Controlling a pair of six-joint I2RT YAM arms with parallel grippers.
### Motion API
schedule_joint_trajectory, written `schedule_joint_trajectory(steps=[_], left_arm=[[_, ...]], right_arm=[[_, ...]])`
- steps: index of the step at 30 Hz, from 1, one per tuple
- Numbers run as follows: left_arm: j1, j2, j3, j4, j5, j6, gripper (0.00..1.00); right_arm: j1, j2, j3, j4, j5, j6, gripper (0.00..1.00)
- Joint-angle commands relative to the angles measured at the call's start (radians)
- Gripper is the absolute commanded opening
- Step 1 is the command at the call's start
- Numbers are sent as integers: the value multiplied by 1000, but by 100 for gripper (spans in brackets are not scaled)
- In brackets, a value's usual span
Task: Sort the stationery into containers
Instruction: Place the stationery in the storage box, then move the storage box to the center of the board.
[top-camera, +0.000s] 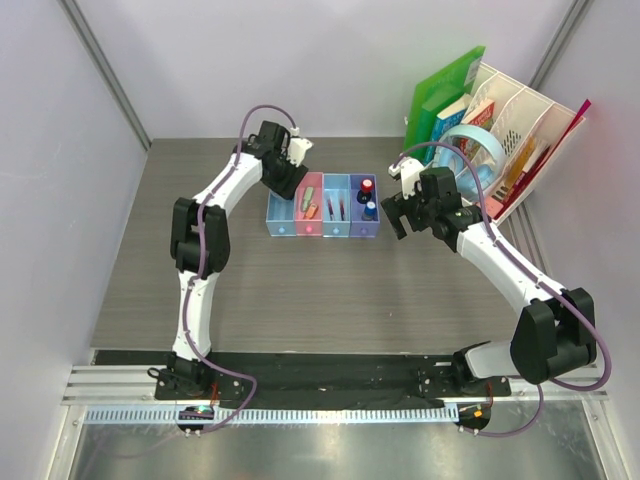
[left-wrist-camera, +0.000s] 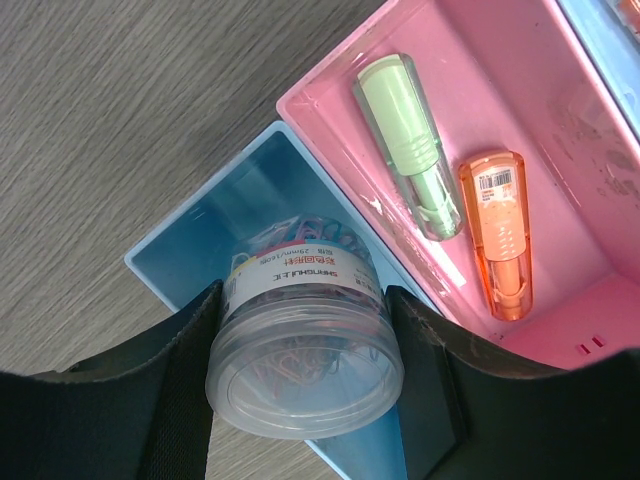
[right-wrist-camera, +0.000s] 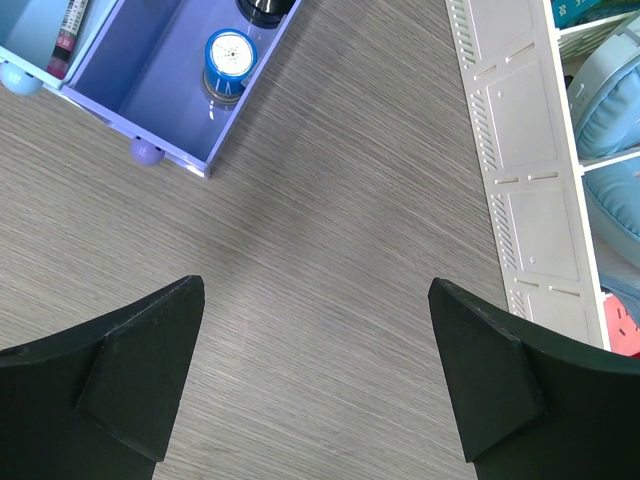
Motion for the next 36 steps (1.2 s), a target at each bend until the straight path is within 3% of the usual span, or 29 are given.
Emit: schedule_joint_trajectory(steps=[1, 2, 4, 8, 17, 25, 29, 36], left_arm=[[-4, -65, 32, 23, 16, -2, 63], [-4, -68, 37, 25, 14, -1, 72], [-4, -71, 43, 21, 11, -4, 79], [-4, -80, 52, 15, 16, -8, 85], [-4, -215, 9, 29, -59, -56, 90], [27, -428, -198, 95, -211, -82, 93], [45, -416, -293, 106, -237, -77, 93], [48, -324, -339, 98, -154, -131, 90]], right_arm=[[-4, 8, 20, 38, -10, 13, 100], [-4, 8, 22, 39, -10, 15, 99], [-4, 5, 23, 39, -11, 16, 100], [-4, -1, 23, 38, -11, 18, 100], [-4, 43, 57, 44, -10, 24, 100], [-4, 221, 209, 105, -10, 91, 100], [-4, 303, 278, 125, -11, 107, 100], [-4, 421, 333, 163, -73, 121, 100]])
